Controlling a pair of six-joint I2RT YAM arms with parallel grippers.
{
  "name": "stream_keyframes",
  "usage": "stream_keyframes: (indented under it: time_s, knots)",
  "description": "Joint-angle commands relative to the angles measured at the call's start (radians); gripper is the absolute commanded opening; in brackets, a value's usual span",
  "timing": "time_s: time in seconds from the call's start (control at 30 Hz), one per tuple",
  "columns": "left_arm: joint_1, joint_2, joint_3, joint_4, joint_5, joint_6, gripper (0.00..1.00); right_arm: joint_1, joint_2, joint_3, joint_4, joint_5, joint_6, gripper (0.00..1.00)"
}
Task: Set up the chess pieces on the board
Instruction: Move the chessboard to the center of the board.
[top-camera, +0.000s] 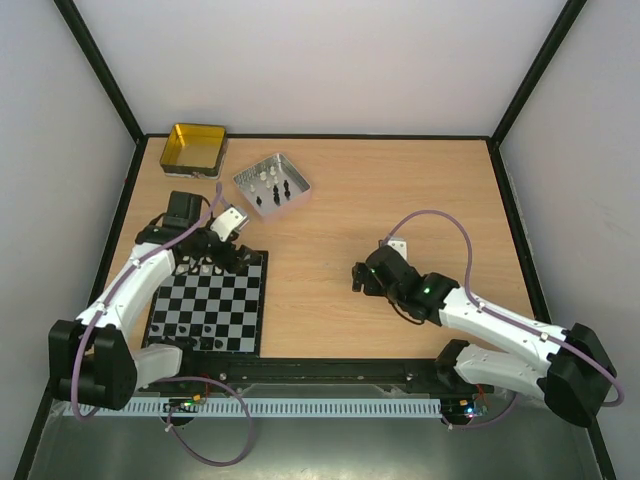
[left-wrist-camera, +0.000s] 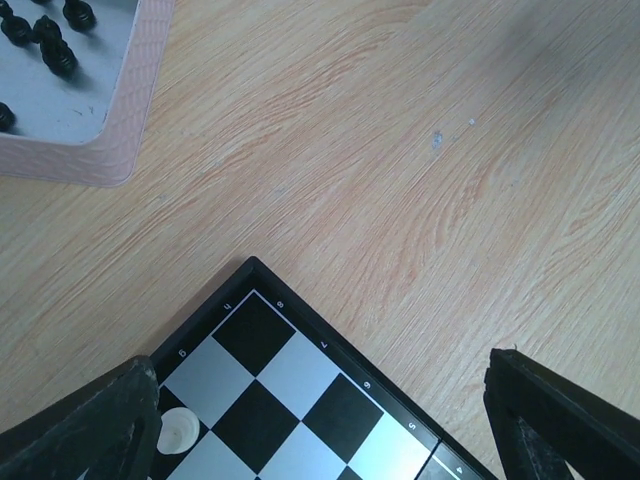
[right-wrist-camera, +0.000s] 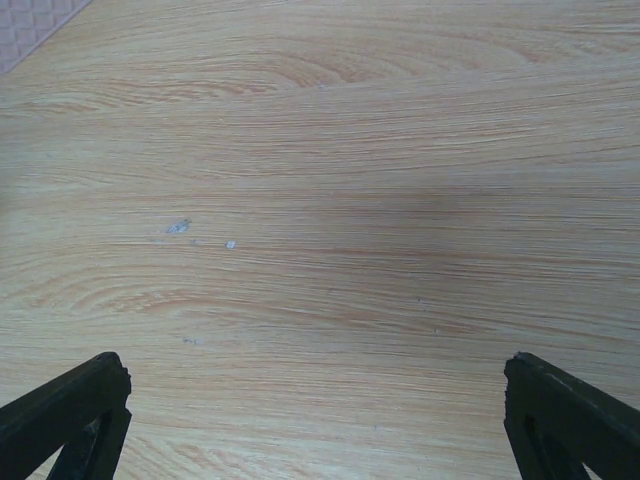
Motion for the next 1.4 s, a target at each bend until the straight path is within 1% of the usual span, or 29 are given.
stream_keyframes:
  time_s: [0.0,0.17,0.3,0.37,0.57,0.63,0.73,0.87,0.93,1.0,1.1,1.2,1.23,1.37]
  knots:
    - [-0.005,0.011,-0.006,-0.013,-0.011,0.0,0.88,0.003,-0.036,-0.013,0.005,-0.012,0.019,0.97]
    - [0.02,-0.015,0.005,-0.003,-0.052,-0.01,0.88,0.003,-0.069,-0.028,0.018,-0.016,0.018,0.98]
    - [0.078,-0.038,0.023,-0.025,-0.073,0.013,0.88,0.003,-0.077,-0.036,0.023,-0.023,0.011,0.98]
    - [0.119,-0.035,0.042,-0.046,-0.107,0.027,0.87,0.003,-0.06,-0.033,0.021,-0.025,0.016,0.98]
    - [0.354,-0.013,0.081,-0.107,-0.199,0.116,0.89,0.003,-0.002,-0.038,0.034,-0.015,0.028,0.98]
    - [0.459,-0.005,0.085,-0.119,-0.225,0.16,0.87,0.003,0.006,-0.046,0.041,-0.015,0.037,0.98]
    - [0.641,0.025,0.105,-0.148,-0.216,0.239,0.85,0.003,0.015,-0.048,0.044,-0.013,0.042,0.98]
    - [0.837,0.102,0.133,-0.215,-0.208,0.365,0.7,0.003,0.017,-0.063,0.071,-0.003,0.054,0.98]
    - [0.914,0.138,0.141,-0.25,-0.205,0.429,0.61,0.003,0.026,-0.069,0.091,-0.009,0.058,0.98]
    - [0.969,0.17,0.134,-0.263,-0.232,0.471,0.51,0.003,0.041,-0.075,0.107,-0.022,0.066,0.98]
    - [1.037,0.205,0.095,-0.262,-0.283,0.533,0.28,0.003,0.067,-0.082,0.127,-0.037,0.073,0.98]
    - [1.081,0.232,0.056,-0.257,-0.314,0.577,0.06,0.003,0.083,-0.101,0.156,-0.039,0.082,0.98]
    - [1.091,0.239,0.044,-0.256,-0.318,0.586,0.03,0.003,0.087,-0.108,0.166,-0.044,0.083,0.98]
    - [1.096,0.263,-0.02,-0.234,-0.328,0.598,0.02,0.003,0.109,-0.113,0.19,-0.063,0.085,0.98]
